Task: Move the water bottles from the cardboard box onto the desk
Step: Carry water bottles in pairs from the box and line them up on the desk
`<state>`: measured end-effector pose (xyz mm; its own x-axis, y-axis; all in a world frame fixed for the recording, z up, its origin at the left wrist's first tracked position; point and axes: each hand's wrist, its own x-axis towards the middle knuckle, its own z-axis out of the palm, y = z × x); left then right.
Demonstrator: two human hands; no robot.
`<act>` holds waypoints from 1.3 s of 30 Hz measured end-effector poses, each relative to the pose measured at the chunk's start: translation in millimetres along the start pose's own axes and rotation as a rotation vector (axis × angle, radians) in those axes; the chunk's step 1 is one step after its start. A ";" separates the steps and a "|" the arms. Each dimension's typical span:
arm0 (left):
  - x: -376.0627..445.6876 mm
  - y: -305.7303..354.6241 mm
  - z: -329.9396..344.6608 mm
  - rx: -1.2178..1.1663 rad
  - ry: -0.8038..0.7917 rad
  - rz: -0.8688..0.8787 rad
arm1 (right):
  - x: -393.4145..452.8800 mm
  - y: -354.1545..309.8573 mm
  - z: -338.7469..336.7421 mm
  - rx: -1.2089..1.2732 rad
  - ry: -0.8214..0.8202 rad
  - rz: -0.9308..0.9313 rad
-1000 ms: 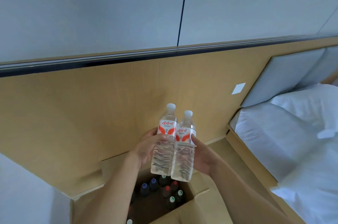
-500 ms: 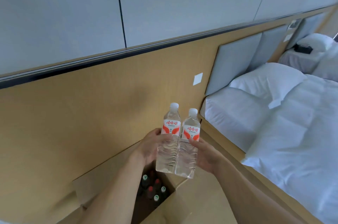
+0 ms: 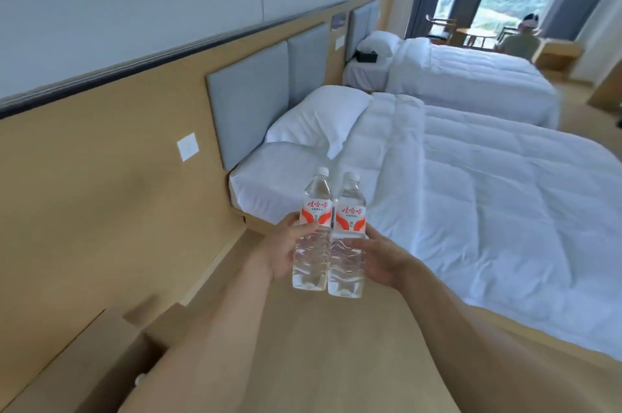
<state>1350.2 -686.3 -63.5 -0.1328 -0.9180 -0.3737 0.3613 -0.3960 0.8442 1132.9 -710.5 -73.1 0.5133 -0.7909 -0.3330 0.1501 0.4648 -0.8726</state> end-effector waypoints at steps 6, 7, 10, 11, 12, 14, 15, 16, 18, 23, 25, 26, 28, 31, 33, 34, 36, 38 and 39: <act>54.9 -28.0 140.4 0.050 -0.195 -0.077 | -85.2 -31.3 -114.4 0.030 0.243 -0.106; 61.4 -34.1 164.9 0.078 -0.239 -0.088 | -102.5 -33.4 -132.4 0.039 0.287 -0.129; 75.3 -51.6 235.0 0.161 -0.397 -0.128 | -153.0 -35.7 -181.4 0.042 0.414 -0.194; 77.6 -56.6 254.3 0.188 -0.446 -0.136 | -167.3 -34.9 -195.3 0.053 0.454 -0.205; 80.4 -63.3 276.4 0.227 -0.496 -0.139 | -184.4 -33.4 -210.6 0.074 0.499 -0.218; 84.8 -78.5 317.6 0.299 -0.590 -0.136 | -217.5 -29.3 -236.6 0.108 0.593 -0.238; 86.7 -87.0 337.9 0.315 -0.631 -0.141 | -234.0 -26.9 -248.1 0.117 0.648 -0.239; 88.0 -93.8 354.0 0.322 -0.663 -0.150 | -247.9 -24.6 -257.6 0.121 0.696 -0.231; 92.1 -110.4 391.6 0.335 -0.746 -0.203 | -279.6 -19.3 -277.7 0.129 0.793 -0.228; 106.9 -157.0 476.2 0.389 -0.929 -0.336 | -345.0 -9.6 -313.4 0.192 0.987 -0.206; 114.9 -176.7 509.4 0.413 -0.993 -0.385 | -365.1 -7.8 -327.1 0.234 1.050 -0.224; 118.8 -184.3 522.8 0.426 -1.018 -0.402 | -373.0 -7.8 -332.5 0.249 1.076 -0.229; 130.2 -200.4 553.3 0.465 -1.071 -0.442 | -388.1 -8.0 -347.4 0.285 1.134 -0.238; 146.8 -218.9 597.8 0.524 -1.155 -0.514 | -405.8 -11.7 -369.9 0.340 1.231 -0.254; 157.9 -226.2 630.2 0.568 -1.206 -0.533 | -415.7 -16.4 -387.4 0.371 1.282 -0.267; 163.1 -229.4 646.6 0.587 -1.235 -0.537 | -420.2 -18.7 -396.2 0.384 1.308 -0.281; 170.9 -234.4 676.7 0.615 -1.289 -0.539 | -428.9 -22.9 -410.5 0.415 1.355 -0.312; 175.1 -242.6 704.6 0.642 -1.356 -0.547 | -439.8 -24.3 -422.5 0.456 1.400 -0.333; 175.6 -247.9 717.3 0.654 -1.386 -0.554 | -446.1 -23.6 -428.4 0.476 1.423 -0.343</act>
<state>575.3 -765.7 -62.8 -0.9182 0.1592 -0.3627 -0.3941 -0.2758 0.8767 538.4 -539.1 -56.9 -0.7652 -0.4673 -0.4428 0.4781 0.0482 -0.8770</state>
